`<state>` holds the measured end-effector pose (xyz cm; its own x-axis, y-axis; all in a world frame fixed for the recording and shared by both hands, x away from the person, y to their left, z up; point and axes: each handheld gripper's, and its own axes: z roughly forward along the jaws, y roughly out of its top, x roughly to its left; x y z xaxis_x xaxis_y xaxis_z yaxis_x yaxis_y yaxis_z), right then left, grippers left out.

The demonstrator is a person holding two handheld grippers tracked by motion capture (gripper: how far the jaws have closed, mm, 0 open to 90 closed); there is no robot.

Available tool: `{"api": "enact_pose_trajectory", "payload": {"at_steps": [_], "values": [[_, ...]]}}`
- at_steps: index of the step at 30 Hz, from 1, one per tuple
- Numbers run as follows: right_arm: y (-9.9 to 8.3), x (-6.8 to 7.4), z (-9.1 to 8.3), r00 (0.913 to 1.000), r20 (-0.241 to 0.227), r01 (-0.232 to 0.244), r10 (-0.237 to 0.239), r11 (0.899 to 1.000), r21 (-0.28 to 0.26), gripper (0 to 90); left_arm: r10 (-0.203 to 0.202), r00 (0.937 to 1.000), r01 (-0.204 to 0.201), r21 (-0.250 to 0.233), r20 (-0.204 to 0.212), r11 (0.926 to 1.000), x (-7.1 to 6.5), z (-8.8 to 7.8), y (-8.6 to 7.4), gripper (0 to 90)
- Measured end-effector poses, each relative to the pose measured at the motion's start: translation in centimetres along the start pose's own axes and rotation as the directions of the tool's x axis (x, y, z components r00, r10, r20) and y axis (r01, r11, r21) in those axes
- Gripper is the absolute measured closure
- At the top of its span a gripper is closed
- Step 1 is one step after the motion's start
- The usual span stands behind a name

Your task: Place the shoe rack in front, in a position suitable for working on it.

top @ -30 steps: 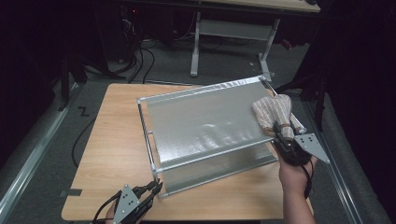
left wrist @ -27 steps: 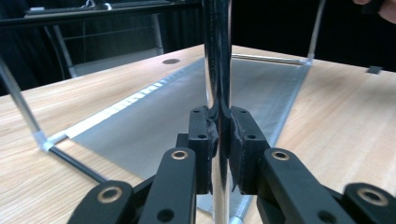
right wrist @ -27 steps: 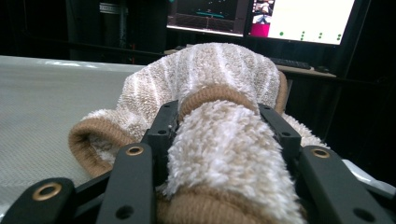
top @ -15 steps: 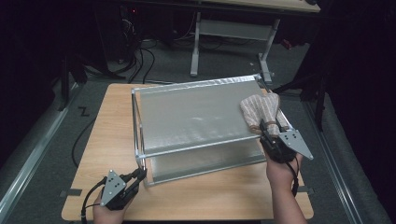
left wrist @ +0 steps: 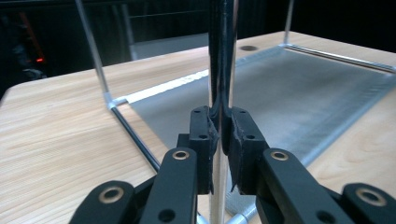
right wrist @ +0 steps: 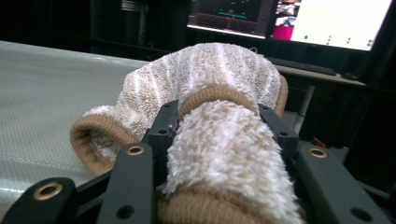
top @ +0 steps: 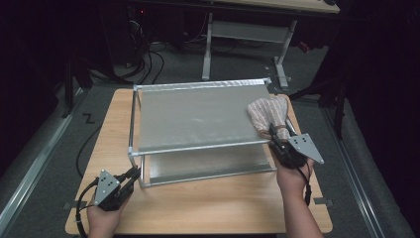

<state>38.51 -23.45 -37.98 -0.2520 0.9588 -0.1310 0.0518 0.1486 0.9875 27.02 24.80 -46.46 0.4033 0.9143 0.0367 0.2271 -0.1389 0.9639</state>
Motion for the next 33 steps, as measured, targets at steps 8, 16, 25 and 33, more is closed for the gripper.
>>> {"api": "enact_pose_trajectory", "payload": {"at_steps": [8, 16, 25, 33], "values": [[0.8, 2.5, 1.9, 0.9966, -0.075, 0.035, -0.034, 0.999, 0.006, 55.0, -0.036, 0.9963, 0.034, -0.021, -0.078, 0.9992, 2.5, -1.5, -0.9, 80.8], [1.2, 2.5, 1.8, 0.9942, -0.104, 0.033, -0.027, 0.998, 0.051, 53.6, -0.077, 0.9949, 0.075, -0.027, -0.065, 0.9968, 2.9, -1.9, -1.2, 80.0], [2.1, 2.1, 1.8, 0.9908, -0.133, -0.007, 0.023, 0.993, 0.12, 63.2, -0.098, 0.9944, 0.098, -0.011, -0.038, 0.9951, 2.4, -1.8, -1.5, 64.1], [3.2, 0.8, -2.1, 0.9914, -0.127, -0.027, 0.03, 0.999, 0.028, 64.4, -0.037, 0.9983, 0.037, 0.006, -0.045, 0.9993, 2.1, -1.4, -1.8, 60.7]]}}
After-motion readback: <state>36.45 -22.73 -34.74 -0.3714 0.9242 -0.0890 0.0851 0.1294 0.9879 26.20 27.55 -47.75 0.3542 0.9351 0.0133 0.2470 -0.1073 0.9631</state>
